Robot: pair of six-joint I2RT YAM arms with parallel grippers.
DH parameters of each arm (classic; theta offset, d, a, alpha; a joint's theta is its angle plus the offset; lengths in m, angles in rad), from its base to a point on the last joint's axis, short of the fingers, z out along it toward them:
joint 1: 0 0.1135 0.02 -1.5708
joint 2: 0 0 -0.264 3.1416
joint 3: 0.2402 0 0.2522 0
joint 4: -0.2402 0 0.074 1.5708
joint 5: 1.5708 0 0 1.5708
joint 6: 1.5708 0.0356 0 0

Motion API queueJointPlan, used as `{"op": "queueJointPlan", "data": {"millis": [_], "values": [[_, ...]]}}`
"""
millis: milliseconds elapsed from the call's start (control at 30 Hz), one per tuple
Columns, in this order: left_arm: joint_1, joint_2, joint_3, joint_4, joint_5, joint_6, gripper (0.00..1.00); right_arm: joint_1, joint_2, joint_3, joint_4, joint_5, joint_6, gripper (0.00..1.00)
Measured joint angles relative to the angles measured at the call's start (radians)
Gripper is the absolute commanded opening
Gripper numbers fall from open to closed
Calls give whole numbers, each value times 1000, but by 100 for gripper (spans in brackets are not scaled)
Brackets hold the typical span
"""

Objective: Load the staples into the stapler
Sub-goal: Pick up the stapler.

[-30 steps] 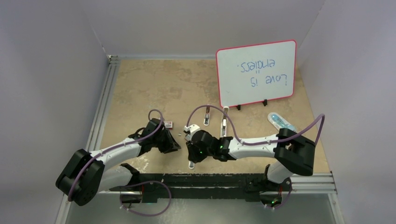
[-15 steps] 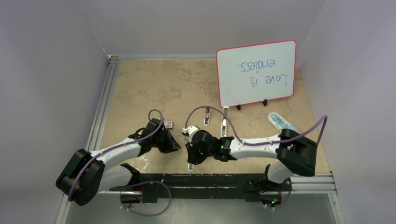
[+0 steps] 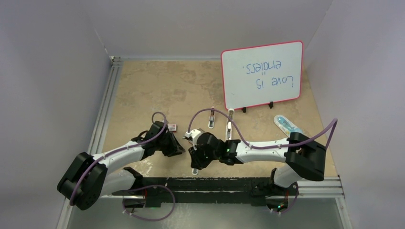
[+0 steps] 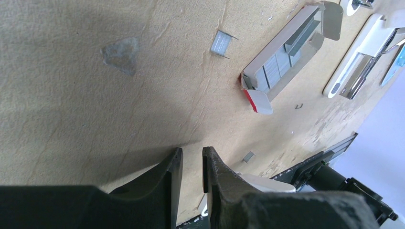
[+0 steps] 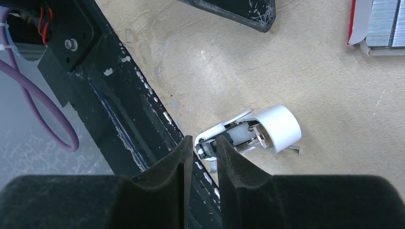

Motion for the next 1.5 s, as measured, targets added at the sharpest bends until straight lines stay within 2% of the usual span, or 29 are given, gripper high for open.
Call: {"op": "queueJointPlan", "data": {"millis": [267,433,633,933,1133,1500], "values": [[0,0,0,0,0,0,23,3,24,0,2,-2,-23,23],[0,0,-2,6,0,0,23,6,33,0,4,-1,-45,9],[0,0,-4,9,0,0,23,13,24,0,4,5,-50,2],[0,-8,-6,8,1,1,23,17,-42,0,-37,16,-35,0],[0,-76,-23,-30,-18,2,24,18,-90,0,-37,43,2,0],[0,-113,-26,-63,-27,2,24,18,-30,-1,7,149,17,0]]}}
